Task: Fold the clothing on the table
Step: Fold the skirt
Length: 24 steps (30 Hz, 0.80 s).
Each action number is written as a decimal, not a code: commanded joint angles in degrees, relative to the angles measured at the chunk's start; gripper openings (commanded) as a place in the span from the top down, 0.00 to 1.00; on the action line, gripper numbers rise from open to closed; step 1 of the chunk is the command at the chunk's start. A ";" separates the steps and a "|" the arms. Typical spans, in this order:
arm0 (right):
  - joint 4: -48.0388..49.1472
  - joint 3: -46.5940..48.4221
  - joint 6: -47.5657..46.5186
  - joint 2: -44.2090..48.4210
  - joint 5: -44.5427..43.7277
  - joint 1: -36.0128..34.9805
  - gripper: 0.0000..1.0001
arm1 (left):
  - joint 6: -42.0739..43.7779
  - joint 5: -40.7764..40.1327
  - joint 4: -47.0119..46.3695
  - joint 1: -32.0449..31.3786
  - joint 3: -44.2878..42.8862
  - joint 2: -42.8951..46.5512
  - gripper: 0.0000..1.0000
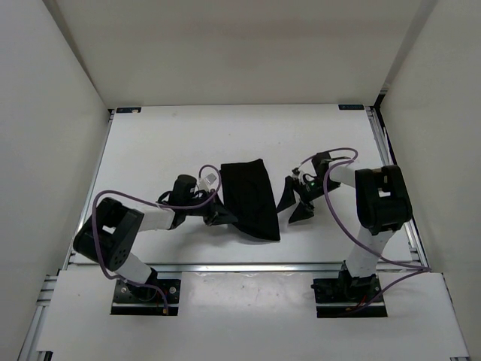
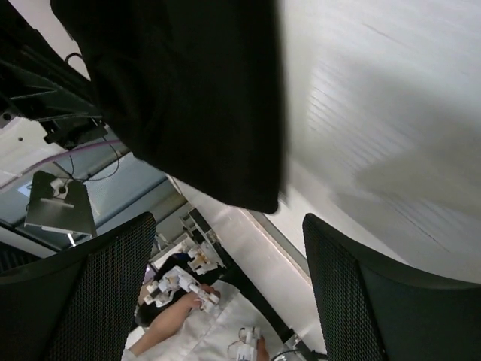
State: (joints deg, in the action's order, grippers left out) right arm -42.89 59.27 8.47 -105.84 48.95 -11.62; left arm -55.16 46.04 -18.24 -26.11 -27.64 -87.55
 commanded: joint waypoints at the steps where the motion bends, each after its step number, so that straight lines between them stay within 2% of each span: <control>1: 4.75 -1.25 2.96 3.01 3.17 -0.87 0.16 | -7.50 0.10 -10.93 -2.28 -4.26 -3.40 1.00; 3: 4.66 -1.09 2.43 2.75 0.38 -0.34 0.17 | -7.95 -0.43 -12.17 -3.42 -7.15 -6.92 1.00; 7: 1.68 0.85 -1.95 0.56 -14.81 -0.34 0.19 | -9.97 -0.42 -14.71 -4.03 -8.22 -10.62 1.00; 8: 0.89 0.77 -2.40 -0.41 -16.15 0.27 0.20 | -10.23 -0.43 -15.50 -4.13 -8.40 -11.32 1.00; 10: 1.41 -0.46 -1.53 -3.04 -13.47 2.91 0.26 | -10.67 0.01 -15.77 -4.21 -8.57 -11.94 1.00; 13: 2.91 -2.31 -1.43 -2.36 -12.56 5.46 0.26 | -10.94 0.45 -15.77 -4.65 -9.62 -13.44 1.00; 17: 1.15 -3.36 -1.97 -1.48 -10.11 3.63 0.28 | -11.55 -0.25 -16.30 -5.00 -9.62 -14.05 1.00; 24: 0.36 -7.14 -3.55 -2.87 -8.00 -0.33 0.45 | -11.81 -0.43 -15.87 -5.10 -9.45 -13.44 1.00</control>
State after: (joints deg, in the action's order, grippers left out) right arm -42.81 53.84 7.22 -107.26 43.20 -10.74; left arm -66.92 45.67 -32.73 -31.14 -36.16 -102.00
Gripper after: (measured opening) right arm 0.565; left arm 0.028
